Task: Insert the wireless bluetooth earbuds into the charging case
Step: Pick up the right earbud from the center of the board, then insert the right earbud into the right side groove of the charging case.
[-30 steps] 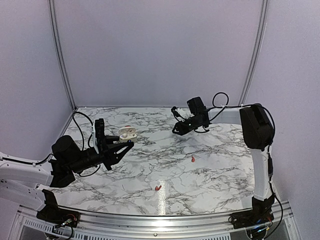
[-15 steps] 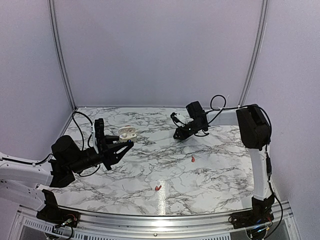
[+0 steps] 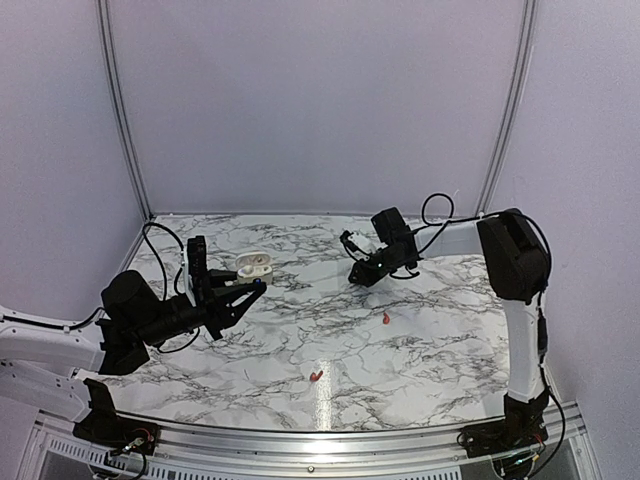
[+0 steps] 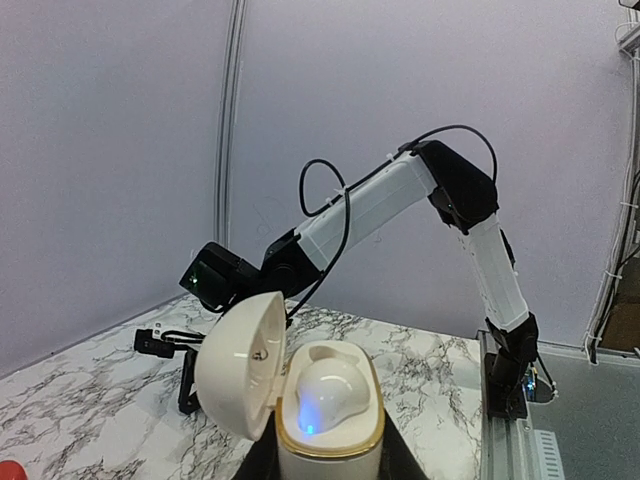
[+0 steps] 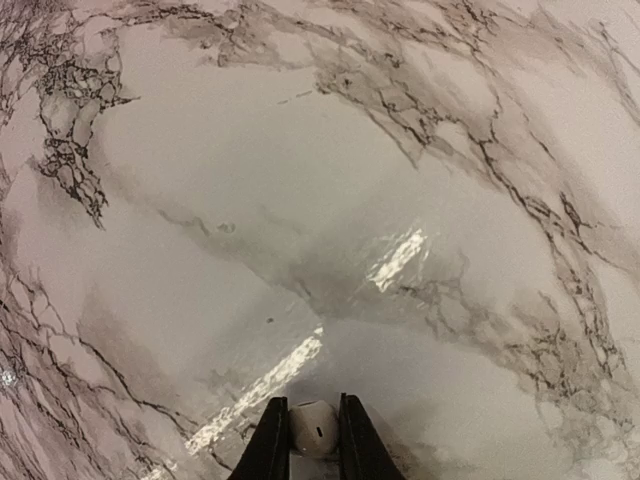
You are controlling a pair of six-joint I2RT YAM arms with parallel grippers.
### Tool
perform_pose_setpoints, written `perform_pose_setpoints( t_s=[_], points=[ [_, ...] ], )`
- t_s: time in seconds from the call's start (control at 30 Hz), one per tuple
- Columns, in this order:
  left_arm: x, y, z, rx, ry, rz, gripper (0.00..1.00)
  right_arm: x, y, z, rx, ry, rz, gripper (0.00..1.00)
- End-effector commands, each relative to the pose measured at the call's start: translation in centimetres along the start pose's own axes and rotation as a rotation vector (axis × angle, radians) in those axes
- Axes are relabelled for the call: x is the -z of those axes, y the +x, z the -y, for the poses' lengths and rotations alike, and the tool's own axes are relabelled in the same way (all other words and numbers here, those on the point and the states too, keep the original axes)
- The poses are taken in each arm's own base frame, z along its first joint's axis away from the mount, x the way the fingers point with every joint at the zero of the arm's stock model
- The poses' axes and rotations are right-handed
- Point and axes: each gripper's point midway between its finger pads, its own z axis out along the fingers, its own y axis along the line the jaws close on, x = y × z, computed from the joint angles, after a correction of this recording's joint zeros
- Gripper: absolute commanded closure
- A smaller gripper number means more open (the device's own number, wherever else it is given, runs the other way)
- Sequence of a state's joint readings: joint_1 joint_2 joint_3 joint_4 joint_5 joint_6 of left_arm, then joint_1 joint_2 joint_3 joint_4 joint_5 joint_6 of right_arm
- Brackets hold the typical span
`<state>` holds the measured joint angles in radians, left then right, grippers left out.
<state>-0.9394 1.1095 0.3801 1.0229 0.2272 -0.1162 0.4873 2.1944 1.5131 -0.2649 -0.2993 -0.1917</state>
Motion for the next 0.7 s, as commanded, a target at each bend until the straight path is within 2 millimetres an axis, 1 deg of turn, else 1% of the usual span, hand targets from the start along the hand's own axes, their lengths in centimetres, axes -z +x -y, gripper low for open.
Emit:
perform_pose_setpoints(
  t_s=[0.0,0.1,0.23,0.3,0.33,0.4,0.43,0.5,0.57,0.67],
  points=[
    [0.2,-1.8,0.1,-0.011,0.004,0.058,1.00,2.5,-0.4,-2.7,0.031,0.008,0.024,0.89],
    [0.2,-1.2,0.1,-0.006,0.005,0.043,1.00,4.3,-0.7,-4.5,0.055,0.013,0.052,0.89],
    [0.3,0.0,0.1,0.006,0.009,0.014,1.00,7.6,-1.2,-7.2,0.090,0.018,0.114,0.90],
    [0.4,0.6,0.1,0.015,0.012,-0.001,1.00,8.9,-1.1,-8.7,0.105,0.017,0.136,0.89],
    [0.5,1.0,0.1,0.020,0.015,-0.012,1.00,9.4,-0.5,-9.4,0.114,0.017,0.138,0.89],
    [0.7,1.7,0.3,0.020,0.025,-0.029,1.00,10.5,-0.2,-10.9,0.136,0.014,0.157,0.90],
    [0.8,2.1,0.3,0.021,0.026,-0.037,1.00,11.0,0.1,-11.4,0.139,0.013,0.163,0.90],
    [1.1,2.6,0.3,0.028,0.026,-0.050,1.00,11.7,0.6,-12.8,0.138,-0.015,0.174,0.90],
    [1.3,3.1,0.3,0.036,0.024,-0.060,1.00,11.9,1.5,-14.5,0.134,-0.056,0.172,0.90],
    [1.7,3.7,0.4,0.047,0.019,-0.073,1.00,11.7,3.3,-16.7,0.137,-0.088,0.155,0.90]
  ],
)
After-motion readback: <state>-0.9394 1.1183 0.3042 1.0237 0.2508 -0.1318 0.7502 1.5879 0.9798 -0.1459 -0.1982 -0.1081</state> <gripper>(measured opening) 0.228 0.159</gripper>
